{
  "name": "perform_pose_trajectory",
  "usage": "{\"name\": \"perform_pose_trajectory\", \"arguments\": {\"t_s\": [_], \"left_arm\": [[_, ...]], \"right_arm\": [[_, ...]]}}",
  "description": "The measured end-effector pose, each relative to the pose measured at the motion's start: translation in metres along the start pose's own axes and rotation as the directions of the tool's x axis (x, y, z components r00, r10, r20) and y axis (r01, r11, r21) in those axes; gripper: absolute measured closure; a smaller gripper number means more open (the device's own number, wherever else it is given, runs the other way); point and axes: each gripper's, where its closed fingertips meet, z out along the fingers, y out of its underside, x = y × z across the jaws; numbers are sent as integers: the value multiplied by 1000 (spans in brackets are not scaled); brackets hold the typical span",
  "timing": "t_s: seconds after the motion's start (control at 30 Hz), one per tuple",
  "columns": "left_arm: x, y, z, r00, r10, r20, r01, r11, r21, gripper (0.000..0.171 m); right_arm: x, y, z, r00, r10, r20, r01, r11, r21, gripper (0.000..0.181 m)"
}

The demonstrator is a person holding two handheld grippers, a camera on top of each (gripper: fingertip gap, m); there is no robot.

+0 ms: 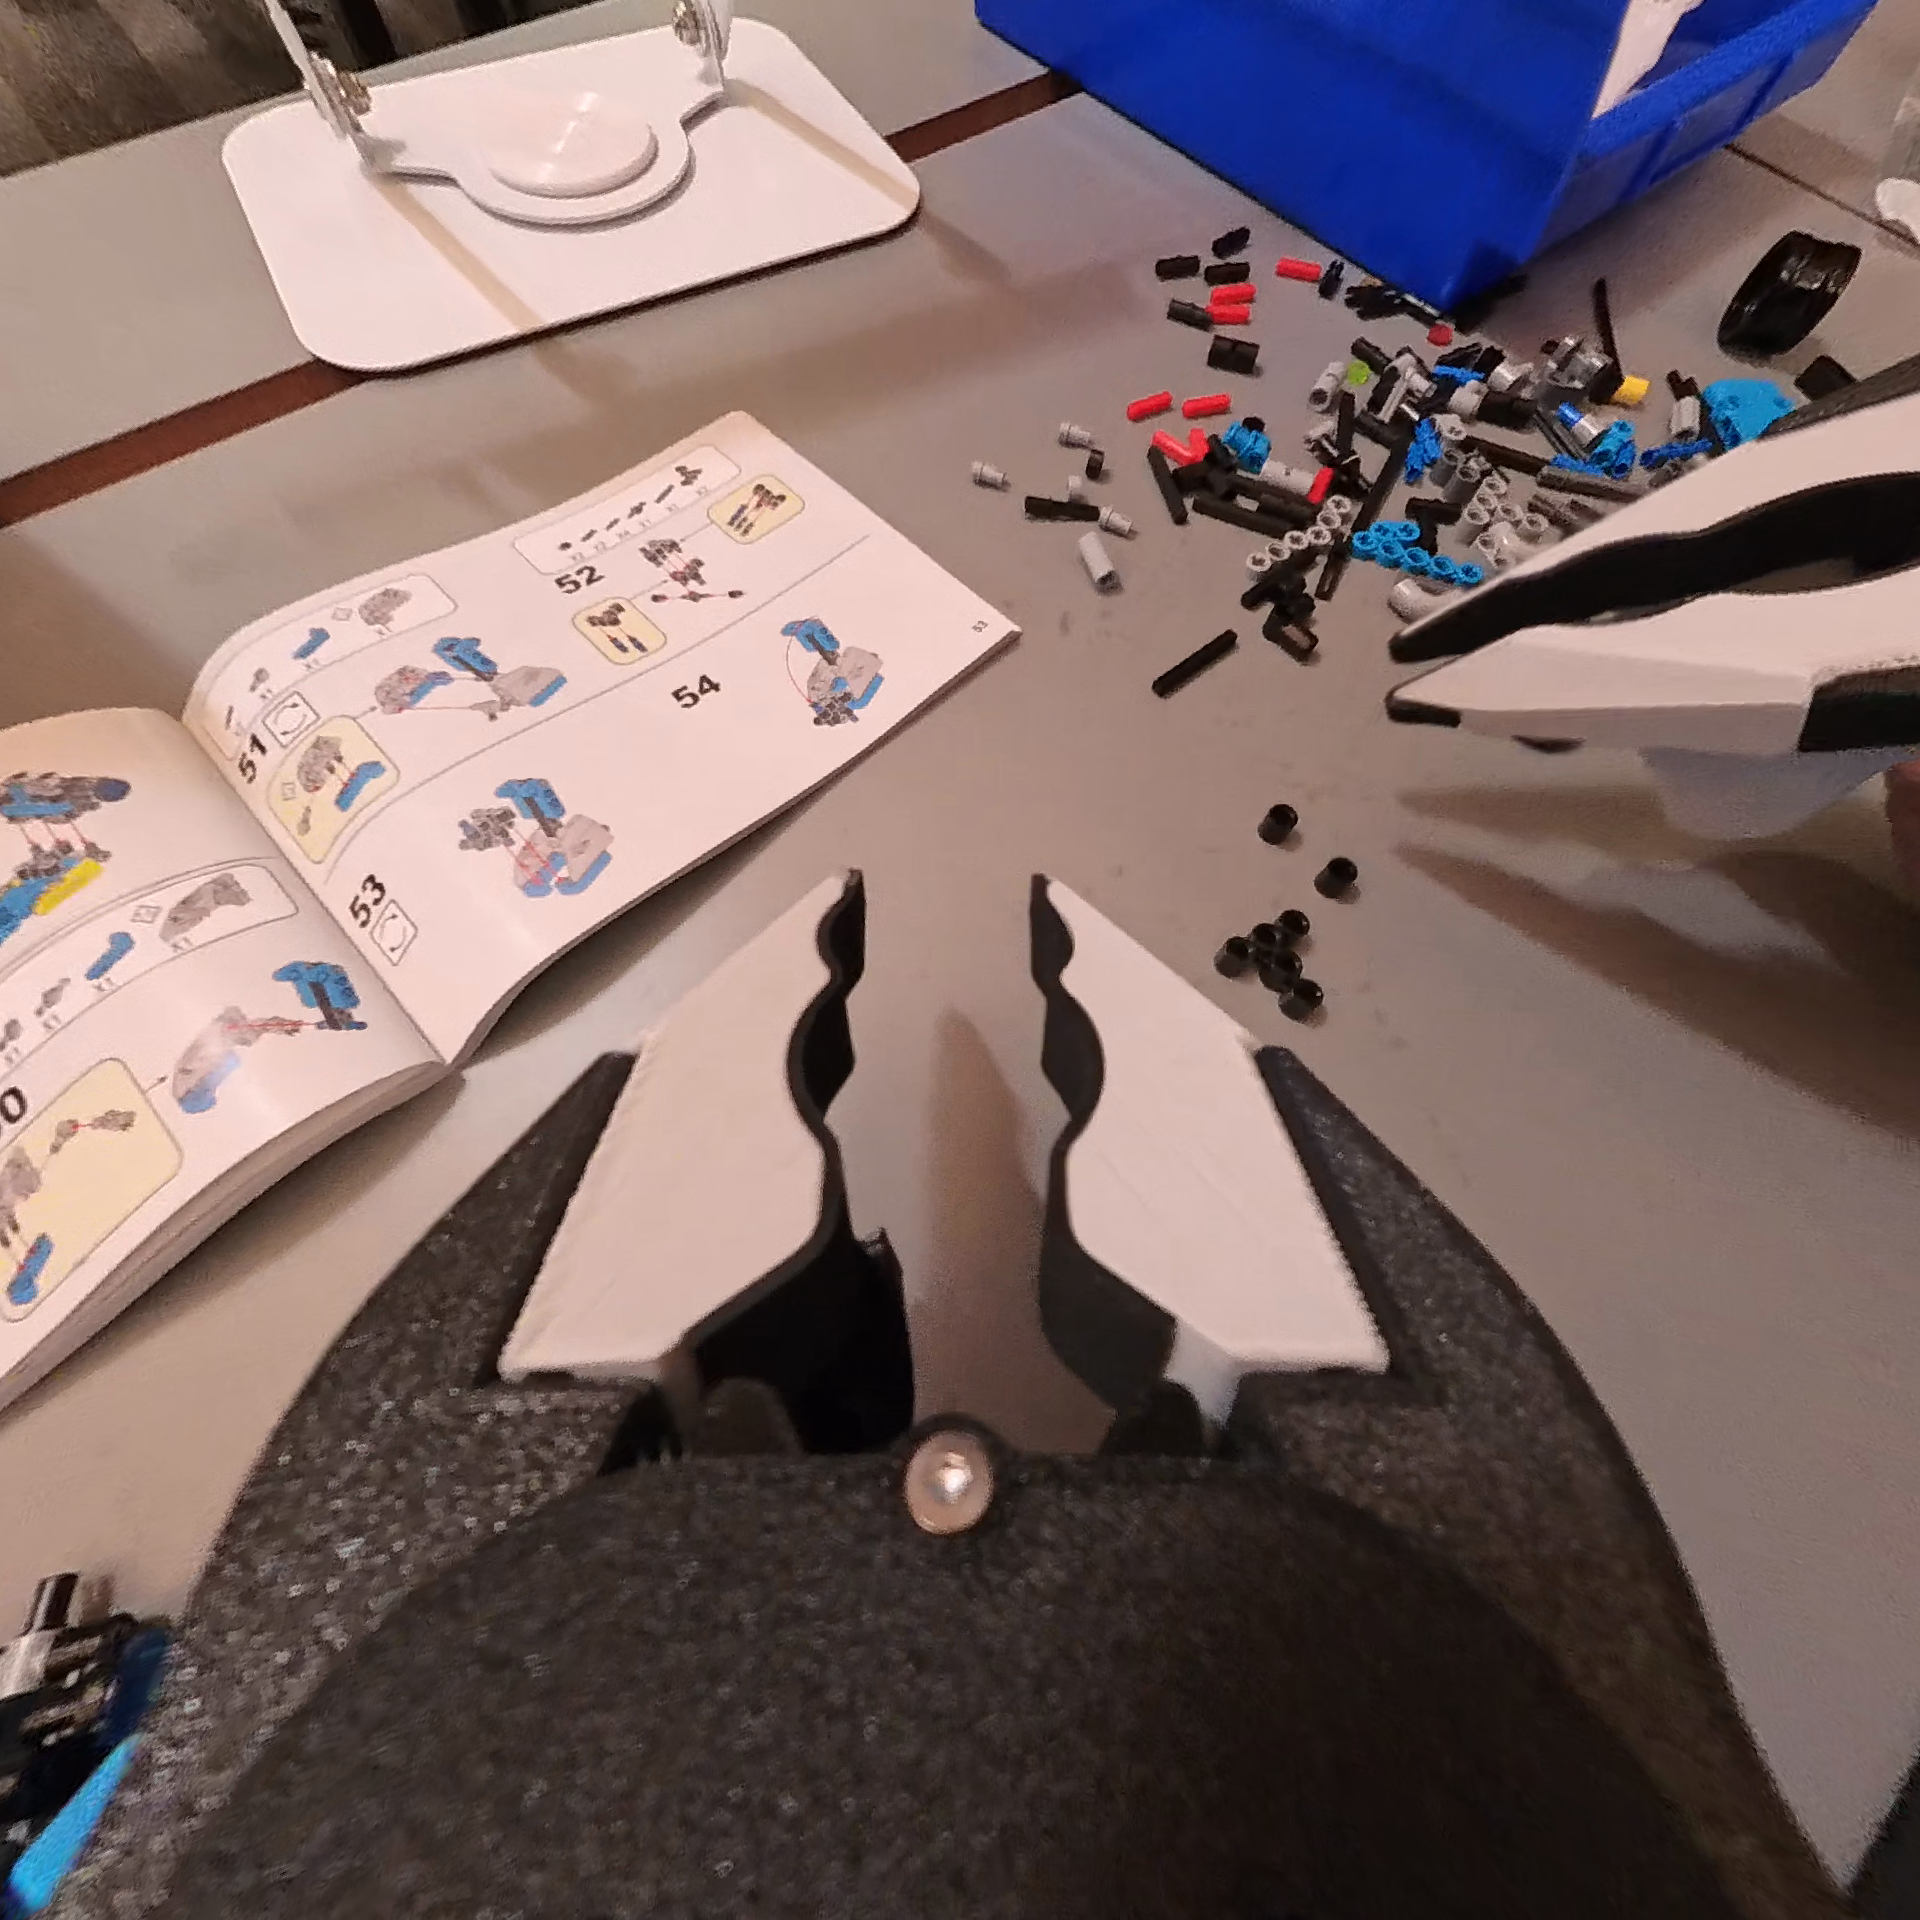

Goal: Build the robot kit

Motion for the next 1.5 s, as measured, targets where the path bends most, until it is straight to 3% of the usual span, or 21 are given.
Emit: {"name": "perform_pose_trajectory", "arguments": {"t_s": [0.03,0.5,0.87,1.0,1.13,1.27,1.37,1.5], "left_arm": [[-1,0,1,1000,-1,3,1,1000,-1,140],[4,7,6,999,-30,-30,30,999,-27,138],[6,3,3,999,-9,-33,9,1000,-15,138],[22,0,3,994,3,-110,-3,1000,-2,139],[63,-7,7,960,73,-270,-62,997,47,139],[123,-28,8,876,1,-482,-32,998,-56,139],[140,-54,32,884,57,-465,-120,987,-108,139],[135,-67,101,913,226,-338,-288,947,-144,142]], "right_arm": [[1,0,0,1000,21,5,-21,1000,6,170],[8,11,5,996,90,7,-90,995,-38,165],[43,10,-16,985,130,-114,-134,991,-29,153],[65,19,-57,962,165,-218,-168,986,6,151],[40,23,-85,941,294,-168,-274,952,133,149],[35,32,-94,923,338,-183,-305,934,188,148],[37,27,-98,925,338,-175,-297,928,226,149],[30,24,-93,936,335,-106,-306,926,219,149]]}}
